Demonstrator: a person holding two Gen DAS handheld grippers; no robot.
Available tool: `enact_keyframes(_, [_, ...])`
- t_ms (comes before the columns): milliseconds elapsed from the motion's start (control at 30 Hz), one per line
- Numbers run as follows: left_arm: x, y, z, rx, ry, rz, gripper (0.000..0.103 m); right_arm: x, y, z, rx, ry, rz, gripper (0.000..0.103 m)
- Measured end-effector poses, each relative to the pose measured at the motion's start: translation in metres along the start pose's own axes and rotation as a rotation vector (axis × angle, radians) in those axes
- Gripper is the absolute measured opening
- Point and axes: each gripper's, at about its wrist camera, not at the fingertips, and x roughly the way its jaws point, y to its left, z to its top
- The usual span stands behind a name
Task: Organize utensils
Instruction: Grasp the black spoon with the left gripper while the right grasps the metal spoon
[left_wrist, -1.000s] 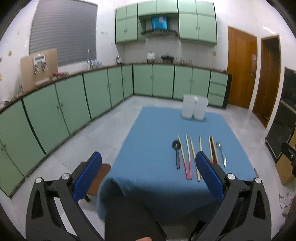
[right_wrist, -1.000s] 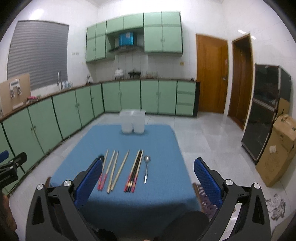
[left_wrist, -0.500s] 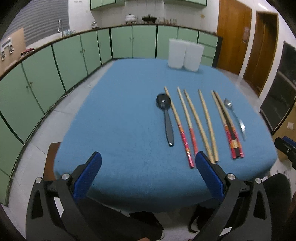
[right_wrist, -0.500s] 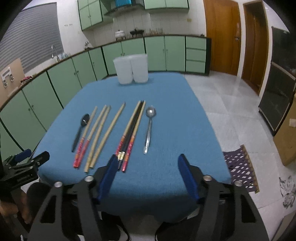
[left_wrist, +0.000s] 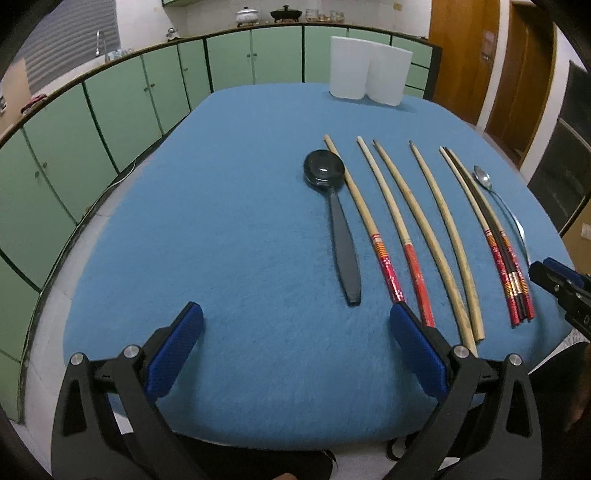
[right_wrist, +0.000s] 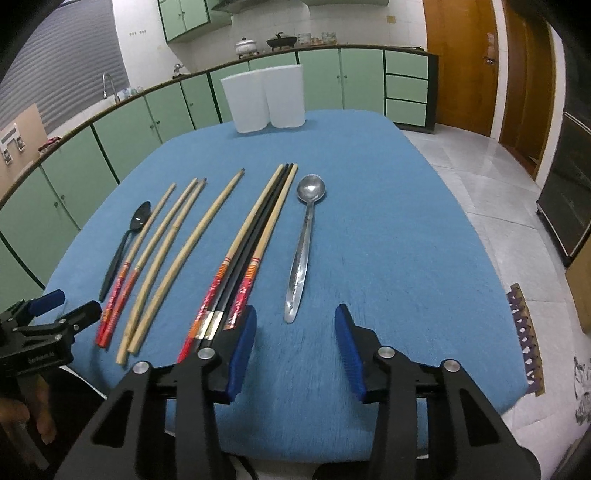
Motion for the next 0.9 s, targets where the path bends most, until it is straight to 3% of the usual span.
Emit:
enact_keyframes(267, [0.008,-0.002,0.006,0.002,-0.029,0.001,0.096,0.008,-0.001,0.005,-0.043,-0.041,-0.011,0.030])
enact_keyframes(433, [0.003,-0.010,0.007,0.024,-0.065,-0.030,0.063,0.010,-0.001,0.005,-0.054,-0.059,-0.012,0.022])
enact_keyframes(567, [0.001,-0.016,0.008,0.030,-0.079,-0.048,0.050,0.010,0.001,0.005,-0.067,-0.069,-0.011,0.019])
enact_keyframes(733, [-0.001,-0.016,0.008,0.030,-0.081,-0.078,0.024,0.011,0.001,0.006,-0.068,-0.076,-0.001,0.013])
enact_keyframes(900, [0.000,-0.013,0.013,0.001,-0.055,-0.114,0.012,0.011,0.001,0.008,-0.063,-0.075,0.002,0.012])
